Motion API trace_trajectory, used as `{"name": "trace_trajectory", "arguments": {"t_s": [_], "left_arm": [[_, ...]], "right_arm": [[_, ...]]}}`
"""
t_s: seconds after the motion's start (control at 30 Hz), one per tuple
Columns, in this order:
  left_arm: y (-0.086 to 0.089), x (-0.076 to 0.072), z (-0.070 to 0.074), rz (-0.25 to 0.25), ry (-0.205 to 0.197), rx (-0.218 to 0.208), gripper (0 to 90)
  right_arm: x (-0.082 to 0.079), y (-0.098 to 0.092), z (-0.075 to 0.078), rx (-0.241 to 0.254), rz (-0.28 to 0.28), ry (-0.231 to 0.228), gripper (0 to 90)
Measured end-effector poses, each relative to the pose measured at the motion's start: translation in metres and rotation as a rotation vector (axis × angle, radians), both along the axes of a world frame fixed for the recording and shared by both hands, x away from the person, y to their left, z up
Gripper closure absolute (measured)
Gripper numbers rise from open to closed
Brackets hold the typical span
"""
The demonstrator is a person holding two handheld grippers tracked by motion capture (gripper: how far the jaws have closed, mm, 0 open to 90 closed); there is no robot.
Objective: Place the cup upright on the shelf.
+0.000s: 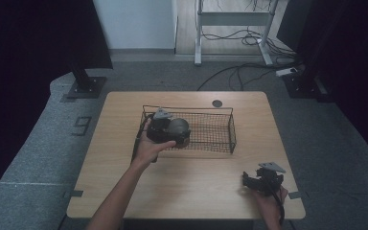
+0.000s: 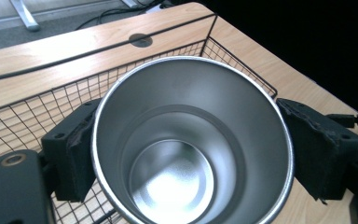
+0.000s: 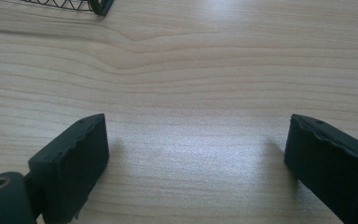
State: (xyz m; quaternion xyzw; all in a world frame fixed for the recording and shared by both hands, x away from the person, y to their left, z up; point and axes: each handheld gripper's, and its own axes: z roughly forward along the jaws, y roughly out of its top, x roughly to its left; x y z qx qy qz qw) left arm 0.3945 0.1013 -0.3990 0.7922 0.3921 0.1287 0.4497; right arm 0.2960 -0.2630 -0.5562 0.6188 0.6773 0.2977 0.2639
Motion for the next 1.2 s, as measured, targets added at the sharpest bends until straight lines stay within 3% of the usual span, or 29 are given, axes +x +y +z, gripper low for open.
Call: {"name": "trace_trajectory", "arguments": {"t_s": [0.83, 1.2], "left_arm": [[-0.006, 0.022, -0.001, 0.035, -0.005, 0.025, 14.5], [-0.007, 0.032, -0.005, 0.051, 0.014, 0.03, 14.5]], "right_arm": [[0.0, 0.0, 0.0, 0.0, -0.001, 0.001, 6.1], [0.0, 0.0, 0.0, 0.0, 0.001, 0.001, 6.2]]}}
